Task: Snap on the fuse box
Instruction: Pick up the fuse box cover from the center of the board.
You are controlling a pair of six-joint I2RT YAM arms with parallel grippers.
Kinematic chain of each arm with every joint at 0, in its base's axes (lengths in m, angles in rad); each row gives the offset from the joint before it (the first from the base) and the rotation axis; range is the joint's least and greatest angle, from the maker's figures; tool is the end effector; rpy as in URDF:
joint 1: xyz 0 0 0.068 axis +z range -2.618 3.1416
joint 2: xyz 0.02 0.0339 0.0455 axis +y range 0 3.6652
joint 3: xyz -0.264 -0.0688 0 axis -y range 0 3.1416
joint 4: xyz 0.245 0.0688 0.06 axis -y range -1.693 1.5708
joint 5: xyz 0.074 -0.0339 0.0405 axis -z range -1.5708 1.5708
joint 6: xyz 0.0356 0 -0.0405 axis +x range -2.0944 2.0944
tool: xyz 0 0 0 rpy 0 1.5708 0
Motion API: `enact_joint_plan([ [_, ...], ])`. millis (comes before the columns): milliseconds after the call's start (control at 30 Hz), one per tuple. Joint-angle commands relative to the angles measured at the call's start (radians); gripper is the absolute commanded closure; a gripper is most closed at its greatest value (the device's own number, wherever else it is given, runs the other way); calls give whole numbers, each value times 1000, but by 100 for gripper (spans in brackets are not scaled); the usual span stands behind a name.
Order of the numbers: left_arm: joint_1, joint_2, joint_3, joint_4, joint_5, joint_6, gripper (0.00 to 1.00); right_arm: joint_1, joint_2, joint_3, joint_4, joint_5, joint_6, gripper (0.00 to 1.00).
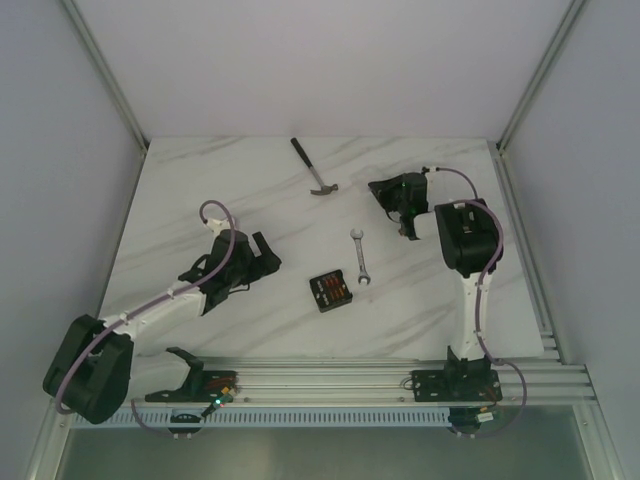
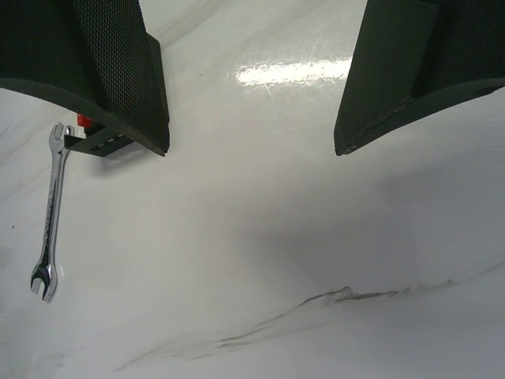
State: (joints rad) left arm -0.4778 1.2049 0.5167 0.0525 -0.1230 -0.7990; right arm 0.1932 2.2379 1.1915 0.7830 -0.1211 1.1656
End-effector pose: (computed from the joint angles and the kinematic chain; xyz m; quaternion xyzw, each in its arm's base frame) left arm 0.2159 -0.1069 0.1858 -0.1698 0.8751 -0.2240 0.3939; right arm 0.4541 0.0932 0.1104 0.3377 0.7178 0.4188 0.4420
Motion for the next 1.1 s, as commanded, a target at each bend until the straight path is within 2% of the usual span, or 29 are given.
enact_joint_plan([
  [0,7,-32,-13,18,12,1,6,-16,-25,-54,110,-51,1,83],
  [300,6,-56,-14,20,41,-1,6,-20,-235,-227,154,-231,-74,89],
  [433,5,-71,-14,29,72,7,6,-20,-371,-330,103,-325,-135,90],
  [800,-77,-71,-4,53,129,12,8,12,-792,-558,-257,-543,-409,90],
  [933,-133,-22,20,55,110,49,13,26,-920,-624,-367,-550,-469,90],
  [1067,-200,88,86,49,93,121,23,26,-1019,-671,-460,-551,-513,90],
])
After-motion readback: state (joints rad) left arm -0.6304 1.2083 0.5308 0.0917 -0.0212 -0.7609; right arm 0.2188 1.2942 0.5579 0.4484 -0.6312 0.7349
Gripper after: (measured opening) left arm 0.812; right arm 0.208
